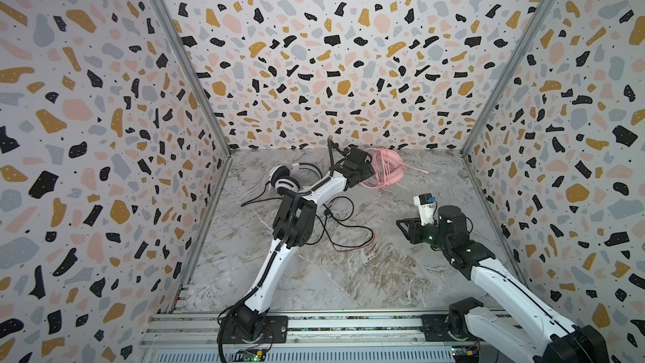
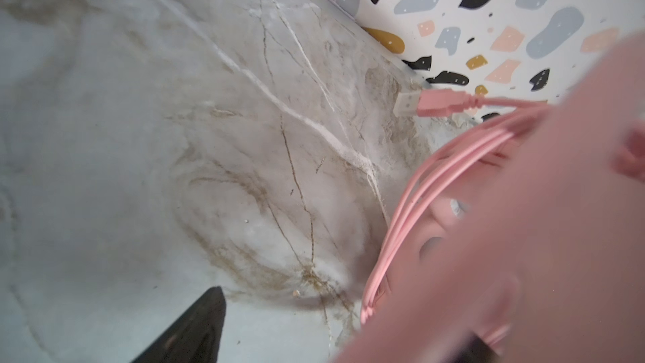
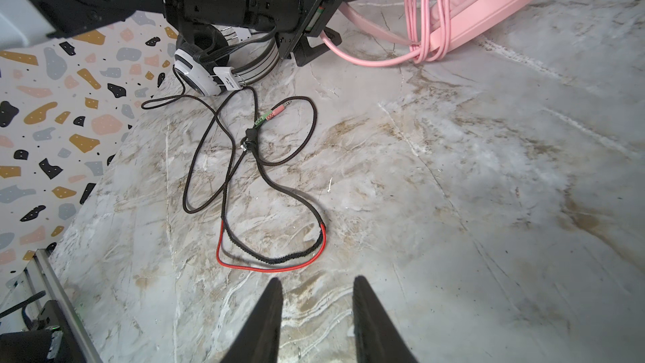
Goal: Wrap the headphones
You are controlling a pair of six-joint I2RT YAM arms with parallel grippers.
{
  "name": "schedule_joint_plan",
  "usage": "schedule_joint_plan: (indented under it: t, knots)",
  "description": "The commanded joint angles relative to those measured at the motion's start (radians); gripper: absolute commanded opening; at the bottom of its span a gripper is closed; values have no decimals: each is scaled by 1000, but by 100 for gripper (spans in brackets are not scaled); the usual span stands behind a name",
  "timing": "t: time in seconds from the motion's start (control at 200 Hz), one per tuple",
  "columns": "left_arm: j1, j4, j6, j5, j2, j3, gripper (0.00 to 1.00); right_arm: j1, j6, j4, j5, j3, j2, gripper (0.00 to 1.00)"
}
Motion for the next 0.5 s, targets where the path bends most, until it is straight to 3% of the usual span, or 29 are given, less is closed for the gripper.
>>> schedule_joint_plan:
  t: [0.0, 0.24, 0.496]
  knots:
    - [7, 42, 27, 11, -48, -11, 93, 4, -6, -6, 9, 29, -11, 36]
    - [20, 144, 34, 136, -64, -72, 93, 5, -6, -5, 7, 28, -7, 36]
    - [37, 447, 129, 373, -157, -265, 93, 4, -5, 7, 5, 22, 2, 36]
